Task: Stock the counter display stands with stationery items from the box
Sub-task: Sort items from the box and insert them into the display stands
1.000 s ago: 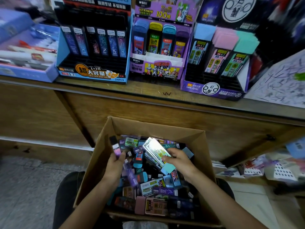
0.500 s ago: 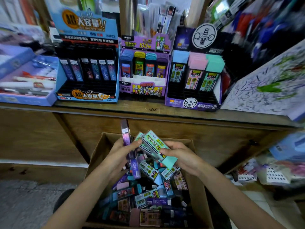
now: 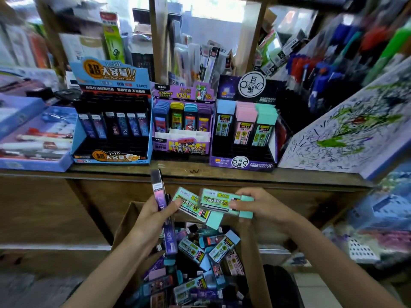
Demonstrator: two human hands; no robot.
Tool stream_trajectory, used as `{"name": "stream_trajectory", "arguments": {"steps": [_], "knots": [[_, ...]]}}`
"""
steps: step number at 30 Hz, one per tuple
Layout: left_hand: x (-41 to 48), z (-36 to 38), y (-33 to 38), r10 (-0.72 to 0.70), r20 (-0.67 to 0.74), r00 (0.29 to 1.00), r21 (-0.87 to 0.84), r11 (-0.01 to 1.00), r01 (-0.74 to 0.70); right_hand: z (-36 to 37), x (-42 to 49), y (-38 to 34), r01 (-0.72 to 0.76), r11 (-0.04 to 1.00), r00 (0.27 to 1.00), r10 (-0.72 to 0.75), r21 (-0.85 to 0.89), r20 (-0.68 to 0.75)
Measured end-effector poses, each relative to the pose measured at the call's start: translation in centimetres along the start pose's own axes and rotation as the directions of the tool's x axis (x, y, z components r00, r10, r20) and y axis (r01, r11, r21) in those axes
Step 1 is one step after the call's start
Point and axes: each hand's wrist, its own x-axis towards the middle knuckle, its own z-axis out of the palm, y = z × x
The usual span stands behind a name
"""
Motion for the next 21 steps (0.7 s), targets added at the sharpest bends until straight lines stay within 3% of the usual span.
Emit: {"name": "stream_trajectory", "arguments": {"steps": [7,12,15,18,21], "knots": [[1.9,0.9,2.9,0.146,-0.055,0.988,0.065,0.988,-0.142,-4.8,-1.3,-4.2,0.17,0.984,0.966,-0.176,-0.047,-0.19],[3.4,2.0,5.2,0.227,-0.028,0.973,0.071,0.972,-0.225,-9.3,-1.3,-8.3,0.275,0.926,0.793,-0.371,-0.26,-0.483],[4.2,2.5,6.4,0.268,-0.008,0.963,0.029,0.963,-0.268,-11.8,-0.8,-10.3,0.224,0.885,0.736,-0.428,-0.407,-0.524],[4.8,2.8,6.8,0.288,-0.01,0.957,0.03,0.957,-0.288,-13.2,0.4,-11.9,0.115,0.79,0.756,-0.463,-0.603,-0.462],[5.0,3.2,6.7,0.294,0.007,0.956,0.03,0.955,-0.295,-13.3,1.8,-13.1,-0.019,0.623,0.791,-0.469,-0.782,-0.393]]}}
